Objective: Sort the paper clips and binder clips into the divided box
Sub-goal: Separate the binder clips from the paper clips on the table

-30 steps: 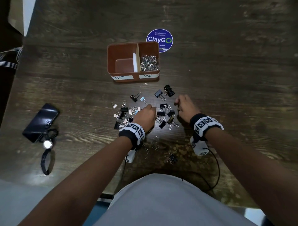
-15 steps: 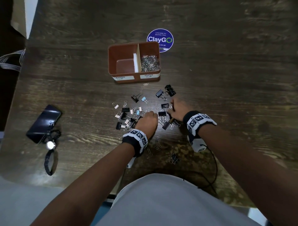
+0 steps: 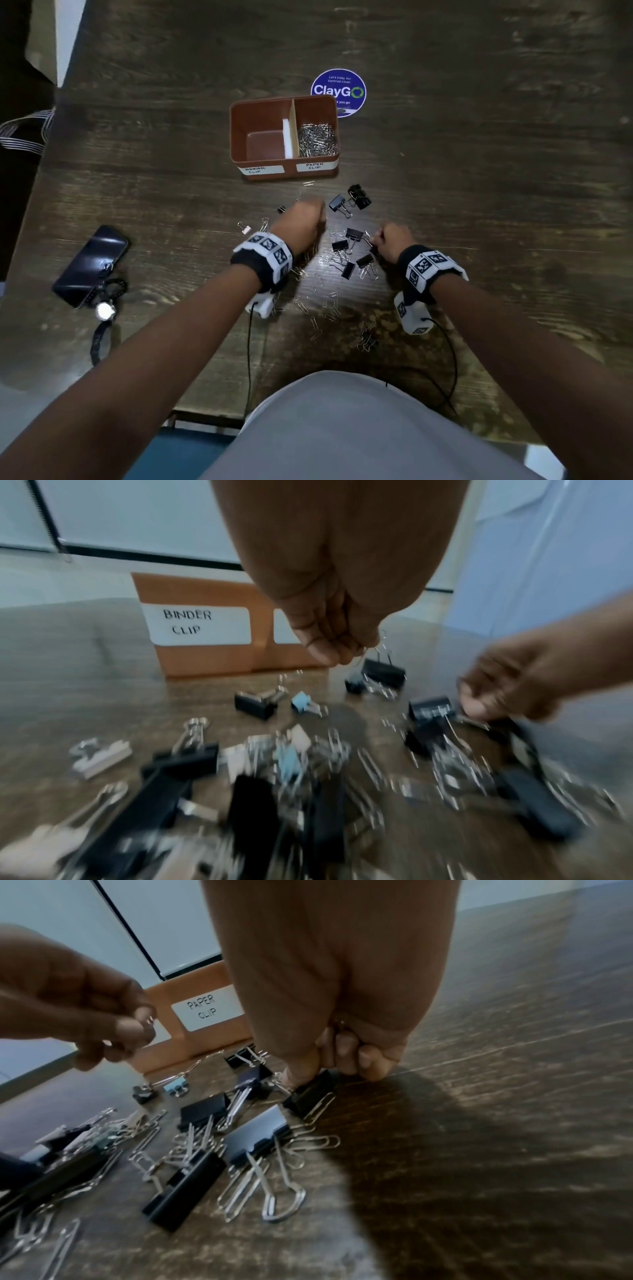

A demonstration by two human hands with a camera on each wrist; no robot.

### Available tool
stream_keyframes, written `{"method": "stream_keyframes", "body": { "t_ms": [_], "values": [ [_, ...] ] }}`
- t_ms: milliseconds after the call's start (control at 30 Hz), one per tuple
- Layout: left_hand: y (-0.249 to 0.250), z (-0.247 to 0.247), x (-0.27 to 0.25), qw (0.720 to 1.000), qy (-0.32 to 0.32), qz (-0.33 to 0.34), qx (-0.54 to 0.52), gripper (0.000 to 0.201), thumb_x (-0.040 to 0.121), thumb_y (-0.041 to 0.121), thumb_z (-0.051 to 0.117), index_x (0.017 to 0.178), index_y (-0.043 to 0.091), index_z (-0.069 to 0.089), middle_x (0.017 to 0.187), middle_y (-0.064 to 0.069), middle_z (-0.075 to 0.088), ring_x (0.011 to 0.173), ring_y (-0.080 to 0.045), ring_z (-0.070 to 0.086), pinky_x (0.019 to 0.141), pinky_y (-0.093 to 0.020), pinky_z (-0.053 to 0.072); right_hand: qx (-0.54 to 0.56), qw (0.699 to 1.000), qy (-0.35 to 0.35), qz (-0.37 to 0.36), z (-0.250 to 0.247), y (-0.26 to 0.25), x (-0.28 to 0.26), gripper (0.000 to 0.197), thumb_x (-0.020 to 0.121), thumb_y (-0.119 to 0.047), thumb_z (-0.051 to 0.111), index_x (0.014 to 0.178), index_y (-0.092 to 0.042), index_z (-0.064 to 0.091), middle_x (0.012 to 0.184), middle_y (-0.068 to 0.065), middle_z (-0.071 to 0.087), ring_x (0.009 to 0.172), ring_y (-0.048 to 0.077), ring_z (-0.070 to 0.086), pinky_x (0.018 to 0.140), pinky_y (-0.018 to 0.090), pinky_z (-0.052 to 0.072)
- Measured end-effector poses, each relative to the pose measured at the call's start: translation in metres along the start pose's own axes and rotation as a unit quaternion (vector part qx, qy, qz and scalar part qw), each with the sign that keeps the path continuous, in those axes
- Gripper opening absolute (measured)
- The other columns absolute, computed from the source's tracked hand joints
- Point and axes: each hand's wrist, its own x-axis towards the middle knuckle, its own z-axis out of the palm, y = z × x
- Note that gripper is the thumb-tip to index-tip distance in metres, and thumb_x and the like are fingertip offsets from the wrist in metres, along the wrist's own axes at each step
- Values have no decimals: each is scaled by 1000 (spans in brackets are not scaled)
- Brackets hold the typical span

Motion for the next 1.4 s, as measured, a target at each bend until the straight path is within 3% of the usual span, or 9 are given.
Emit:
{"method": "stream_keyframes", "body": {
  "t_ms": [133, 333, 533, 733, 833, 967, 1067, 1167, 1400],
  "values": [
    [-2, -44, 28, 994, 96, 9, -57, 7, 96, 8, 51, 98, 10, 58, 93, -3, 63, 85, -16, 62, 65, -18, 45, 55, 998, -11, 0, -20, 0, 2, 30, 96, -29, 55, 71, -13, 57, 65, -1, 53, 57, 12, 49, 64, 29, 47],
    [-13, -102, 76, 980, 177, -27, -91, 13, 94, 15, 62, 105, 10, 66, 102, -3, 68, 90, -15, 64, 84, -28, 54, 7, 999, -37, -37, -73, -42, 15, 31, 95, -31, 56, 91, -1, 64, 76, 7, 59, 64, 17, 53, 55, 26, 43],
    [-27, -107, 86, 965, 216, -84, -126, 12, 93, 23, 61, 101, 20, 69, 95, 2, 70, 80, -13, 68, 86, -35, 55, 140, 981, 72, -115, -119, -123, 43, 25, 93, -27, 59, 73, -12, 62, 77, 2, 62, 66, 9, 53, 75, 29, 46],
    [-34, -82, 46, 948, 250, -118, -155, 14, 93, 16, 58, 102, 15, 69, 101, -5, 70, 90, -15, 63, 84, -24, 51, 229, 966, 20, -117, -123, -162, 53, 15, 95, -19, 52, 104, -15, 64, 105, 7, 66, 94, 18, 61, 89, 34, 50],
    [-34, -60, 17, 958, 212, -105, -162, 15, 96, 14, 57, 105, 11, 68, 94, 1, 66, 70, -1, 57, 66, -9, 43, 170, 975, 94, -112, -117, -146, 45, 30, 93, -22, 54, 120, -15, 63, 122, 1, 64, 111, 14, 58, 102, 27, 42],
    [-37, -18, -20, 985, 90, -68, -134, 16, 97, 18, 56, 106, 14, 69, 94, 1, 69, 71, -10, 63, 60, -15, 48, 138, 972, 123, -145, -87, -103, 12, 20, 93, -9, 55, 107, -14, 68, 106, 0, 68, 87, 9, 63, 85, 11, 47],
    [-36, 13, -36, 996, 33, -9, -81, 17, 97, 23, 57, 105, 15, 69, 102, -1, 69, 78, -11, 63, 70, -21, 50, 95, 977, 88, -170, -55, -69, -17, 15, 92, -7, 56, 98, -14, 67, 106, 1, 63, 96, 12, 57, 94, 29, 48],
    [-24, 40, -43, 999, -15, 47, -17, 22, 97, 30, 54, 107, 16, 67, 106, -1, 64, 91, -16, 62, 83, -33, 54, 22, 984, 32, -172, -24, -37, -39, 14, 91, -7, 55, 99, -14, 64, 105, -4, 56, 97, 9, 50, 91, 27, 46],
    [3, 76, -45, 996, -12, 74, 56, 32, 92, 24, 60, 121, 10, 59, 112, -7, 54, 96, -24, 59, 79, -38, 56, -141, 968, 8, -205, 14, 4, -53, 27, 88, -24, 64, 113, -15, 60, 117, 1, 53, 107, 18, 51, 90, 35, 49]
  ]
}}
